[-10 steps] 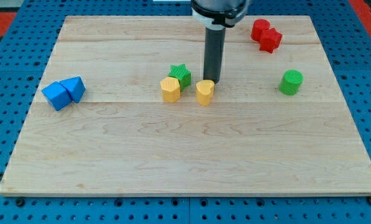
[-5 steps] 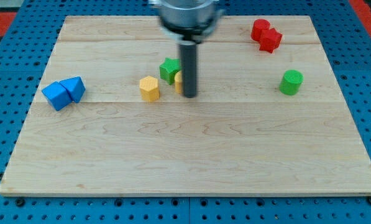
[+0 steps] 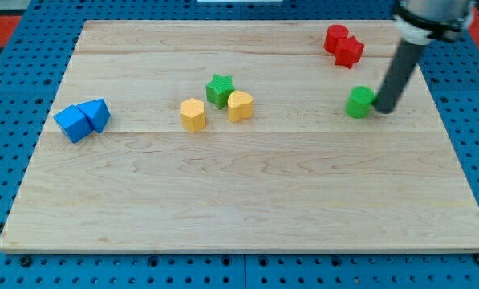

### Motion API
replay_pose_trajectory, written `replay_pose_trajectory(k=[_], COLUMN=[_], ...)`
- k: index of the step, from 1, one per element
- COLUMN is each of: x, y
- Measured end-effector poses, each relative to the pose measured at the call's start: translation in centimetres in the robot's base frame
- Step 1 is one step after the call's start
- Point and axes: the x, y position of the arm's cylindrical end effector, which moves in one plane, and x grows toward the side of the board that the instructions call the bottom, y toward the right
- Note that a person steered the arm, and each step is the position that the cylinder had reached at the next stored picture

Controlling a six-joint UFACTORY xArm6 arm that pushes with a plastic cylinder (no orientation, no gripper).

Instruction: Push the green circle right to the green star

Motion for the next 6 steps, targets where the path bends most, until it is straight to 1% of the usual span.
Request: replay_pose_trajectory(k=[1, 2, 3, 4, 5, 6], x=[2.2, 4.5, 4.3, -0.4, -1.0, -2.0], y=[-14.3, -12.4, -4.4, -2.7, -6.7, -9.6])
